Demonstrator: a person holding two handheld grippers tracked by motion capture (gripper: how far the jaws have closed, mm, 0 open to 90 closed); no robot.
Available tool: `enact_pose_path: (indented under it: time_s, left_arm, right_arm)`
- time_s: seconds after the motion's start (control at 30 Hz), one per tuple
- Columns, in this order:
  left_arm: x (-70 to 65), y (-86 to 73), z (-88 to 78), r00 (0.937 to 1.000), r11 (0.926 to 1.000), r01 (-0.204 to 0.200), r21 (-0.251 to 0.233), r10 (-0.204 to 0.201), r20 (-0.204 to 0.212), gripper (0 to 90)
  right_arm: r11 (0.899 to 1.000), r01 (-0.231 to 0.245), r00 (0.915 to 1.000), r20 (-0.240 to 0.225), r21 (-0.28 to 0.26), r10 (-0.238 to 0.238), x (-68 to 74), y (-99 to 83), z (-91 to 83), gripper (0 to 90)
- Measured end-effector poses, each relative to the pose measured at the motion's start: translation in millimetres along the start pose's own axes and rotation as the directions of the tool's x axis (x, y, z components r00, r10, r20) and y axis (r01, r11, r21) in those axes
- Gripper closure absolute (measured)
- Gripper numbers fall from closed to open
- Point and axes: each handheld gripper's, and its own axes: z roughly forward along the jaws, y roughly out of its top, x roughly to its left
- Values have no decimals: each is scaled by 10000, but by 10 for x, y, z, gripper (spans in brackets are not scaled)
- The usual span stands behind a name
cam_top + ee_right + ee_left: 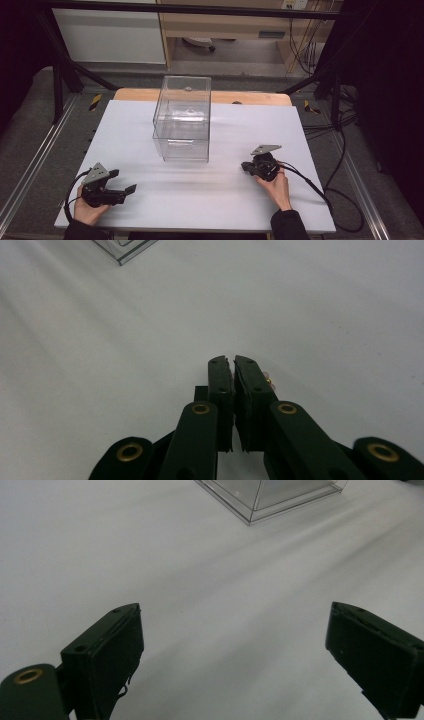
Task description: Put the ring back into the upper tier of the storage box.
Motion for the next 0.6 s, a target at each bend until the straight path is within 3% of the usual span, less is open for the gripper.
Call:
enact_pose_path:
  time_s: [0.6]
  left_arm:
    - [-1, 0, 1, 10000, 10000, -70, 53, 70, -6, 82]
  right_arm:
    - [9999, -109, 9999, -60, -8, 109, 9, 7, -24, 871]
